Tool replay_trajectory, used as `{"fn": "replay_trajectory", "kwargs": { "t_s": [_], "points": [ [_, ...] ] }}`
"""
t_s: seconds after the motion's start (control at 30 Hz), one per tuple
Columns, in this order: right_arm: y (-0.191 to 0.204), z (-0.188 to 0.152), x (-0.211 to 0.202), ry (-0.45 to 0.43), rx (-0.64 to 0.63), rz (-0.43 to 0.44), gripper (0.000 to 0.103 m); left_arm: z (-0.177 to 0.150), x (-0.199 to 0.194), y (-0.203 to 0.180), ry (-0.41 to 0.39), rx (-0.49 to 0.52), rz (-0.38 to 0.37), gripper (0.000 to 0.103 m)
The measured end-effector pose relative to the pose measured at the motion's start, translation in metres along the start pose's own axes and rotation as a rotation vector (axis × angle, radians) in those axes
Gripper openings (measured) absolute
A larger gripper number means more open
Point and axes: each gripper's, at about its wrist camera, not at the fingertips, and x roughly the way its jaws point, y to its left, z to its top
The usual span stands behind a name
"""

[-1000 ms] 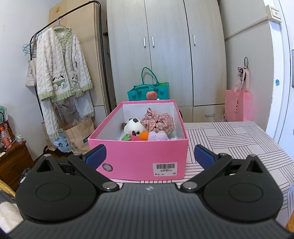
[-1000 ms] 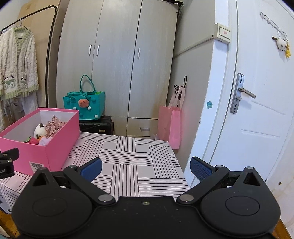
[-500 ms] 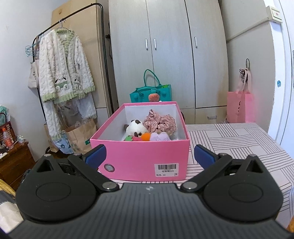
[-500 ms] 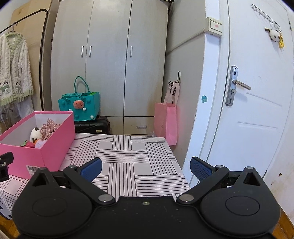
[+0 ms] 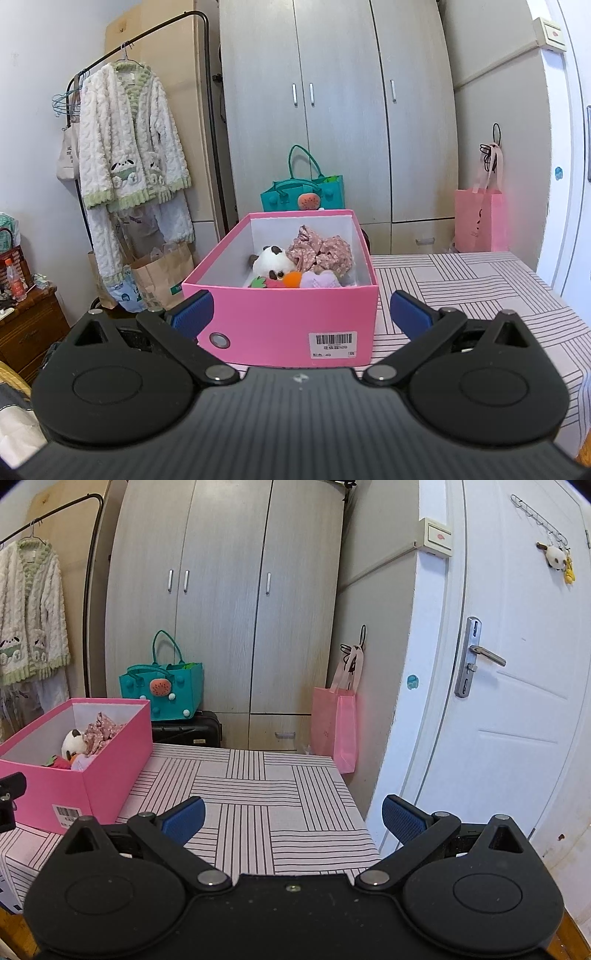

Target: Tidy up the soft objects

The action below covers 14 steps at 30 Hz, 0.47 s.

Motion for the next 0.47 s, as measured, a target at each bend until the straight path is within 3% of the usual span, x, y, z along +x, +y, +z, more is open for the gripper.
{"fn": "replay_trajectory", "kwargs": {
  "t_s": [0.47],
  "points": [
    [0.0001,-0.0005,0.0019,0.006,-0.008,-0.004,0.103,-0.0008,-0.0022,-0.0015,-0.002,0.006,-0.005,0.103]
  ]
}}
